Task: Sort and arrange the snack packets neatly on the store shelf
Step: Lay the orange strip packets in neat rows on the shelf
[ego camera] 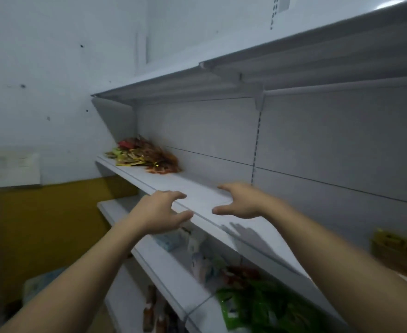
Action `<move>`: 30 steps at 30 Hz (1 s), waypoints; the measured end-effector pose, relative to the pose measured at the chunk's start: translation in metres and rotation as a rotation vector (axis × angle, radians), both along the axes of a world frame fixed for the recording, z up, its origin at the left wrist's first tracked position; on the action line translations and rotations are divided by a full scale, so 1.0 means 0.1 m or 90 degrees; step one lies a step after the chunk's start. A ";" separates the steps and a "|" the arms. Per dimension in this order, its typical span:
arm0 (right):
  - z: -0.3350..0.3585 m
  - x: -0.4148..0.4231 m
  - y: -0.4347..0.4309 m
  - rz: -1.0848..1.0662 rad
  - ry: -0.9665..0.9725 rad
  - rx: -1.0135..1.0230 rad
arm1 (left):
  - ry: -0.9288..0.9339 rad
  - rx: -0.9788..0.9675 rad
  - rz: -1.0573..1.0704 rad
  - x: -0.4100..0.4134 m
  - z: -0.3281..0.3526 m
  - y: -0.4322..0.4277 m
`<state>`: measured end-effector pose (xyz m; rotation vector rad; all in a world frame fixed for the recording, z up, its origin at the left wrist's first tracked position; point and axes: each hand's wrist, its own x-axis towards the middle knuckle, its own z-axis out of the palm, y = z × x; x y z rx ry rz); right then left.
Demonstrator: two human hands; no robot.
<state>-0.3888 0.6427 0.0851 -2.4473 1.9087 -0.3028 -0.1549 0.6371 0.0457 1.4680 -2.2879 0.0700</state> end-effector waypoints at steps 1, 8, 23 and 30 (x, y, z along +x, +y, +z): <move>-0.01 0.17 -0.12 0.025 0.002 0.004 | 0.001 0.008 0.024 0.18 -0.03 -0.04; -0.13 1.18 -0.97 0.142 0.016 -0.008 | -0.003 0.028 0.159 1.10 -0.13 -0.51; -0.43 1.94 -3.86 0.110 -0.046 0.068 | -0.038 0.088 0.180 1.80 -0.16 -2.94; -0.56 2.05 -4.60 0.070 -0.028 0.133 | -0.016 0.158 0.161 2.06 -0.11 -3.84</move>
